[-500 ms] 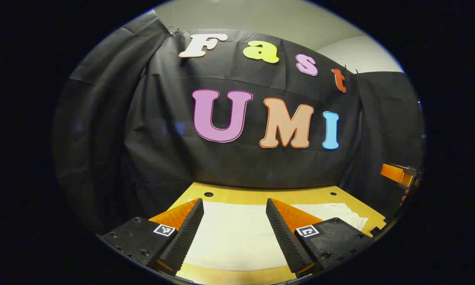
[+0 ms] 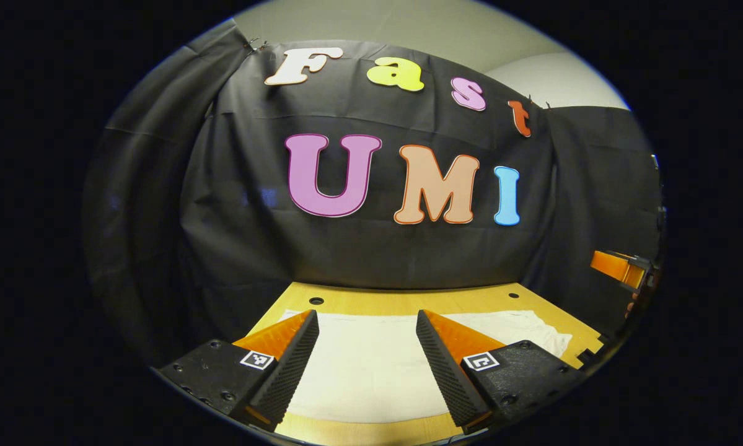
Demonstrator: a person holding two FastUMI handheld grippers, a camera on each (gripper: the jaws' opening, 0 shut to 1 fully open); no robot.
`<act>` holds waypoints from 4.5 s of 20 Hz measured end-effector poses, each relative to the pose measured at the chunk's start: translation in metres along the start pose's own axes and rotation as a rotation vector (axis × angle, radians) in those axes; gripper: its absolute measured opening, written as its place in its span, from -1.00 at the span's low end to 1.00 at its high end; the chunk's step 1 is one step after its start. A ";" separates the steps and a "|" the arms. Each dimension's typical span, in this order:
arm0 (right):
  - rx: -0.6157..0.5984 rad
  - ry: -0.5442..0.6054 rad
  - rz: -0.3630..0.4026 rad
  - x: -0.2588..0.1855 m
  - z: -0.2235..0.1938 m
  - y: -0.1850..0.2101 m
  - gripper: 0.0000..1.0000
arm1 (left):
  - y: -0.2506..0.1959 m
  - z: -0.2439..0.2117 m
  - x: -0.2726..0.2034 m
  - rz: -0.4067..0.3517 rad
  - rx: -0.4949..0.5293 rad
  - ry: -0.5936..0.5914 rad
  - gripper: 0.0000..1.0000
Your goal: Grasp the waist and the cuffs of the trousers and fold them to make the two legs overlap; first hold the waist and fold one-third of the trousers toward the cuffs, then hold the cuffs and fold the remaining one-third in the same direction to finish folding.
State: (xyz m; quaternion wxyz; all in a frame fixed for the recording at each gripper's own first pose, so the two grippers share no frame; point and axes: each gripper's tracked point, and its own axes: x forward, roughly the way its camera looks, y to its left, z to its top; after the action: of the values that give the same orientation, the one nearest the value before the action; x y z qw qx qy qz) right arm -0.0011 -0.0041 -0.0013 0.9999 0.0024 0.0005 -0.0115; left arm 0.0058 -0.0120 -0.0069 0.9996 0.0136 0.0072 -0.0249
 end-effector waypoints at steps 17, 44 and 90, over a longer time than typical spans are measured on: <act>-0.020 0.067 -0.075 -0.007 -0.039 -0.013 0.91 | -0.008 -0.066 0.026 -0.382 0.248 0.186 0.90; -0.085 0.269 -0.208 -0.030 -0.089 -0.074 0.91 | 0.130 -0.322 -0.041 -0.889 0.916 1.098 0.66; -1.016 1.176 0.886 0.001 -0.341 -0.171 0.96 | 0.134 -0.324 -0.021 -0.735 0.988 1.304 -1.00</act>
State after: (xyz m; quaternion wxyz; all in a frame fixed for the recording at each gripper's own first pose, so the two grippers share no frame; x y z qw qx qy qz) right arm -0.0043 -0.1731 -0.3430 0.6313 -0.4351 0.5170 0.3805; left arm -0.0133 0.1314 -0.3268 0.6058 0.4506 0.5660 -0.3311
